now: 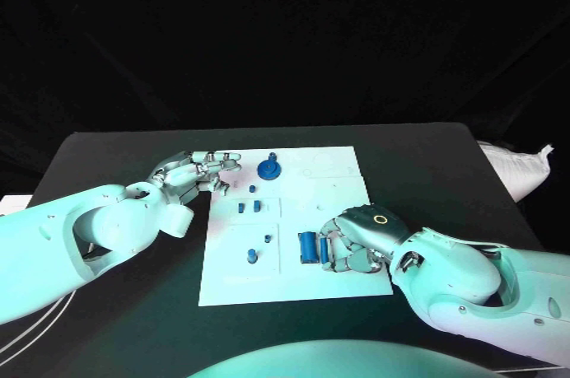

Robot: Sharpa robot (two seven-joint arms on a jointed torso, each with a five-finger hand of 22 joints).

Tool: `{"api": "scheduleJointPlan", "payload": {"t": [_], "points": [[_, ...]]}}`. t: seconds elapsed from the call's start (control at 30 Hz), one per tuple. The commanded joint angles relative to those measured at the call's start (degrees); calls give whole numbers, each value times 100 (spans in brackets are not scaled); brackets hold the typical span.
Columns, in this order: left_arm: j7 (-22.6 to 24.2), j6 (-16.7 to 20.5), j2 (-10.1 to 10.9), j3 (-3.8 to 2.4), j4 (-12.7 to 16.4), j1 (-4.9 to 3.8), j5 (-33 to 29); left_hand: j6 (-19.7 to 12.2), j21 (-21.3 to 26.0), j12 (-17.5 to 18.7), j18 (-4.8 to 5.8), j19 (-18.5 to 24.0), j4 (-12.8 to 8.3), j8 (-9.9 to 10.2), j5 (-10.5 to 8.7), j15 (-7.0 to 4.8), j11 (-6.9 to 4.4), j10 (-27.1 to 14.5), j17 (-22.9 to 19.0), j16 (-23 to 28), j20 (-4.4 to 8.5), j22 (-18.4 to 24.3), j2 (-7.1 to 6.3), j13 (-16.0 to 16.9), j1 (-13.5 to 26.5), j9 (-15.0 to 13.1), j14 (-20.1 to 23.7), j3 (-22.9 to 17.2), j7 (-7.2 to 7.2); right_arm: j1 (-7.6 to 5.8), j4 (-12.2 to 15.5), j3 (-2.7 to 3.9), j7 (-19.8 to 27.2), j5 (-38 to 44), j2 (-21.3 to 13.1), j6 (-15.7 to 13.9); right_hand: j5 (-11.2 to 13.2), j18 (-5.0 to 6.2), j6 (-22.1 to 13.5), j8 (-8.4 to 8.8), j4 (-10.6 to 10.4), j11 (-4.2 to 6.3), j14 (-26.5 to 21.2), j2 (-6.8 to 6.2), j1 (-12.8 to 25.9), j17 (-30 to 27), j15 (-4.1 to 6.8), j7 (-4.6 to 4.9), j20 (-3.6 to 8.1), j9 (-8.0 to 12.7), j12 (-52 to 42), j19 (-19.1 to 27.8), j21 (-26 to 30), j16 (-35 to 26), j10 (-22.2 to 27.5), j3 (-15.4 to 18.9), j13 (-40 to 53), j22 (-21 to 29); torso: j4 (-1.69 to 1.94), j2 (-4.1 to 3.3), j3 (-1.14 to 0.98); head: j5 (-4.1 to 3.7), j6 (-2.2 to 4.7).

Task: Assemble the parts on the task board

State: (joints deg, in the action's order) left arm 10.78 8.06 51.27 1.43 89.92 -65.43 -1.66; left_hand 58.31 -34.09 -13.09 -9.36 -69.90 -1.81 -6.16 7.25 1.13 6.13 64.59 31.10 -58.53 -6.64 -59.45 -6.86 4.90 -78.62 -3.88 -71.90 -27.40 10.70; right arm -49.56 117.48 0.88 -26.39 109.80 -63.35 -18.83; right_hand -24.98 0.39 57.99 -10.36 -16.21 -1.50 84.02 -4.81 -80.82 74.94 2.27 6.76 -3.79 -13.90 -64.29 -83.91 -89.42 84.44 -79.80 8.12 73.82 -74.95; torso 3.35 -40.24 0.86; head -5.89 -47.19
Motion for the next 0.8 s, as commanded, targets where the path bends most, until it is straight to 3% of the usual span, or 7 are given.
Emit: {"api": "scheduleJointPlan", "payload": {"t": [0.03,0.8], "points": [[3,-132,-8,-2,9,2,31,-45,29,-13,-76,26,0,3,-3,-16,-8,-33,-5,21,2,9,29,-5,6,8,38,29,-5,-8,-37,3,69,50,-31,111,-49,-28,139,-45,-11,38,436,21,-23,761,53,-86,33,-16,-19,-586,-25,-10,1,-80,-8,-1476,3,0,3,-8,5],[-15,-152,-21,-2,6,3,38,-45,29,-13,-76,26,0,3,-3,-16,-8,-33,-5,21,2,9,29,-5,6,8,38,29,-5,-22,-248,5,231,123,14,590,33,-23,18,61,40,-3,433,-43,-188,760,26,-31,19,83,80,-574,-8,-17,73,-165,-87,-1461,1,-3,-1,10,-15]]}}
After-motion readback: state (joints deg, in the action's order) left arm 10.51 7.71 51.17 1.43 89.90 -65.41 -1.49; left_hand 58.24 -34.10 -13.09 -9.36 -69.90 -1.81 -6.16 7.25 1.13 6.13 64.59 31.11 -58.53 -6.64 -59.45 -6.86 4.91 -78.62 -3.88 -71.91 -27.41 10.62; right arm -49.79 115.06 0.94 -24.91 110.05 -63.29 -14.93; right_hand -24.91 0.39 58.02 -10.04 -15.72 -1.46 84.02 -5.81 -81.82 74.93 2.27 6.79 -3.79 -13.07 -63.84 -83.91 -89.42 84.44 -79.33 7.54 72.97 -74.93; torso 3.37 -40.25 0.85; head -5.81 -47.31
